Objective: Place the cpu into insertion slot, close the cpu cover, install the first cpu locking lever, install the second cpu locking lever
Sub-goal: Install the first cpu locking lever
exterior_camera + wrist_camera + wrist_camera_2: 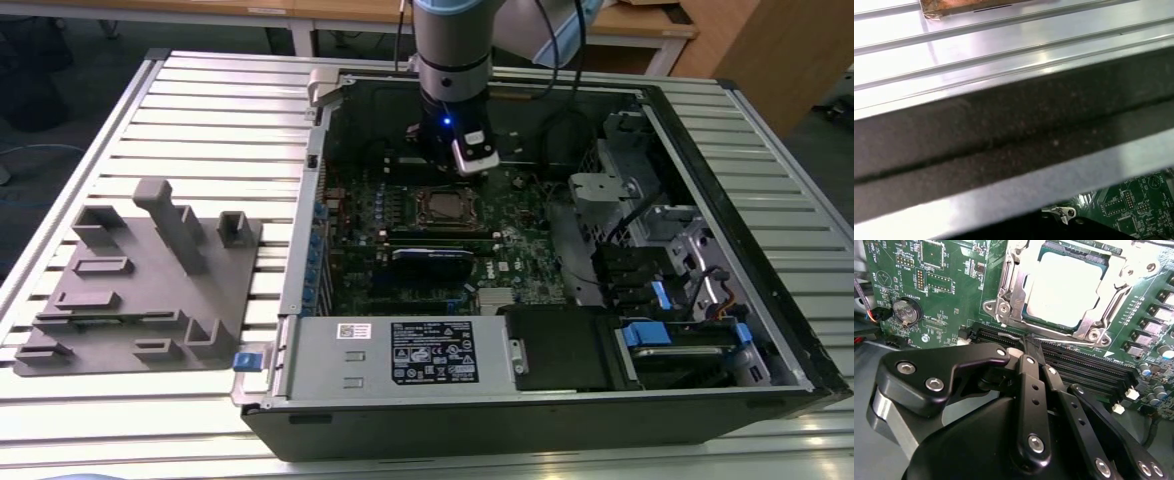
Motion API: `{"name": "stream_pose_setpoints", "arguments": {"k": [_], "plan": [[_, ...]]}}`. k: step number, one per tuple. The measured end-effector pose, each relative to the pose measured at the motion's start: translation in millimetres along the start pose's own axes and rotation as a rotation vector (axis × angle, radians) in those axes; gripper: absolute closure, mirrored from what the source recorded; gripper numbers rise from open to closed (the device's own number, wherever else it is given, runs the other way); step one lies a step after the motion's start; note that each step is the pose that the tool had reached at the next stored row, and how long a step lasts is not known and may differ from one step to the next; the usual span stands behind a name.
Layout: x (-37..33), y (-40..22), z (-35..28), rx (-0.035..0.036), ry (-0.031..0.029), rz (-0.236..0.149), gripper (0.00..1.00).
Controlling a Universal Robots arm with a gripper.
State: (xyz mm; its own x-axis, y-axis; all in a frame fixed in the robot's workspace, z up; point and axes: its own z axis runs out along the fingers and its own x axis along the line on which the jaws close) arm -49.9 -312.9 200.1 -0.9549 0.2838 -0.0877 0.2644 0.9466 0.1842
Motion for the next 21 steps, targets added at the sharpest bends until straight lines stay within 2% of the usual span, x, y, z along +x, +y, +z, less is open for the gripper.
{"name": "stream_pose_setpoints", "arguments": {"k": [8, 9, 11, 15, 21], "plan": [[1.0, 0.7, 0.1, 0.0009, -0.0024, -0.001, 0.89], [1.3, 0.6, 0.1, 0.0008, -0.0046, -0.001, 0.89], [2.1, 0.4, 0.1, 0.0008, -0.0126, -0.002, 0.89], [2.7, 0.1, 0.5, 0.0068, -0.0287, -0.006, 0.89], [2.8, 0.1, 0.5, 0.0068, -0.0303, -0.006, 0.89]]}}
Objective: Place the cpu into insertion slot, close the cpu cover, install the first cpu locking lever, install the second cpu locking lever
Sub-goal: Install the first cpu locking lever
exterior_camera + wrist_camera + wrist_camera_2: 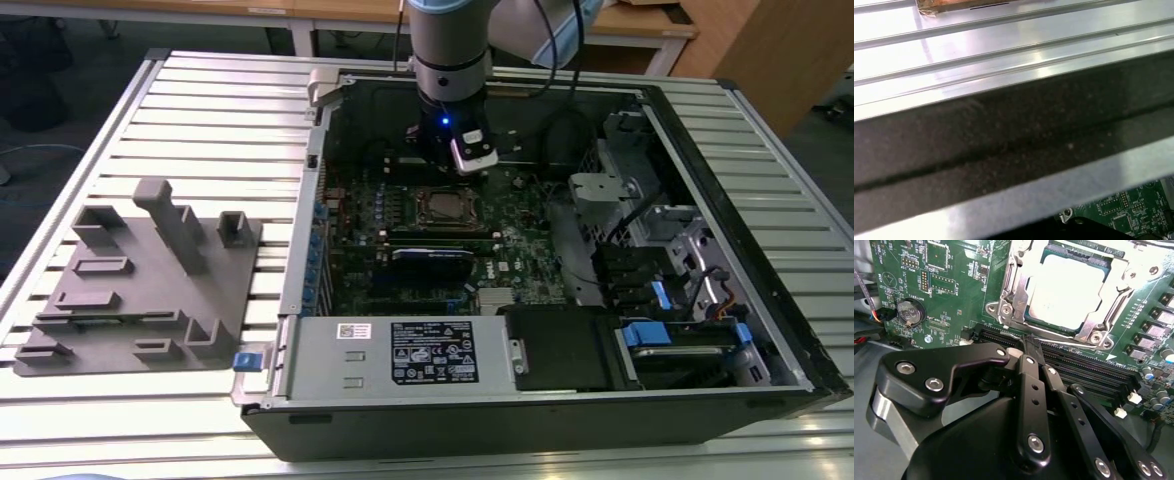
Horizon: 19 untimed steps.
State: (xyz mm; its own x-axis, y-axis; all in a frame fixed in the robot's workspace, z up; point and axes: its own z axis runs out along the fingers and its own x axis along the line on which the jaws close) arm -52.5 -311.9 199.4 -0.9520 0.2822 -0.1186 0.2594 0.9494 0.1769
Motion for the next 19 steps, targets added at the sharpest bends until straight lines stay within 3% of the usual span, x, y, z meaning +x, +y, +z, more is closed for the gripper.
{"name": "stream_pose_setpoints", "arguments": {"k": [9, 19], "plan": [[0.1, 0.1, -0.9, -0.0001, -0.0003, 0.0, 0.89], [4.6, -1.1, -1.5, -0.0019, -0.0078, -0.001, 0.89]]}}
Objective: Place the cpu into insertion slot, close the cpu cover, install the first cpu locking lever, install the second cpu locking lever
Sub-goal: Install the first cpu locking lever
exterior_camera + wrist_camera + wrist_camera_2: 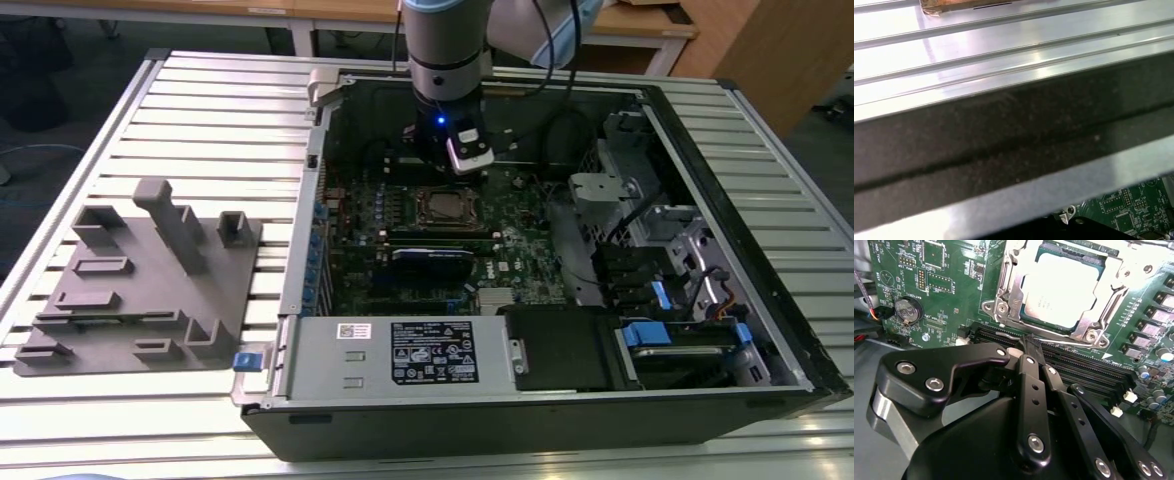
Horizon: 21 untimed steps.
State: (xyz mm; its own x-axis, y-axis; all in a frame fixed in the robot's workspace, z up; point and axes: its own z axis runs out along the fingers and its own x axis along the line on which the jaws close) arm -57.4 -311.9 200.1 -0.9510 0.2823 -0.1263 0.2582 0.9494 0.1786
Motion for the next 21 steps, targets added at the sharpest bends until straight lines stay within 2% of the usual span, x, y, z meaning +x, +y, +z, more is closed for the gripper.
{"name": "stream_pose_setpoints", "arguments": {"k": [2, 6, 21], "plan": [[0.7, -0.3, 0.0, -0.0008, -0.0042, -0.001, 0.89], [1.3, -0.4, 0.0, -0.0016, -0.0075, -0.001, 0.89], [2.9, 1.8, 0.5, -0.0008, -0.0102, 0.007, 0.89]]}}
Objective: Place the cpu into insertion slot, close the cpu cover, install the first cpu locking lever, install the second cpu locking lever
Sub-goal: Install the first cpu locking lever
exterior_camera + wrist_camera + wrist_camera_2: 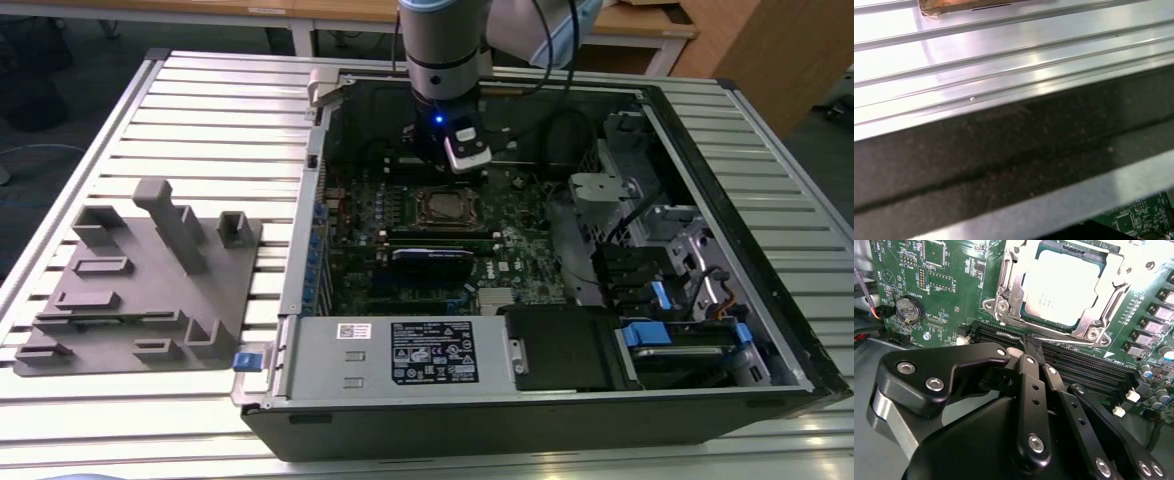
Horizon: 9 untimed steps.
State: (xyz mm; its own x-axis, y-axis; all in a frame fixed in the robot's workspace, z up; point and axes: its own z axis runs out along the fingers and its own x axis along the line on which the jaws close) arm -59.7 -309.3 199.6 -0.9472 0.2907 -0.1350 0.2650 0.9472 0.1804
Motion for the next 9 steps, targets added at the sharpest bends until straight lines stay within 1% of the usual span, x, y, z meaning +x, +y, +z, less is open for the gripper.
{"name": "stream_pose_setpoints", "arguments": {"k": [6, 9], "plan": [[1.5, 0.1, -0.1, 0.0005, -0.0021, 0.005, 0.89], [3.0, 0.1, -0.1, 0.0, -0.0046, 0.006, 0.89]]}}
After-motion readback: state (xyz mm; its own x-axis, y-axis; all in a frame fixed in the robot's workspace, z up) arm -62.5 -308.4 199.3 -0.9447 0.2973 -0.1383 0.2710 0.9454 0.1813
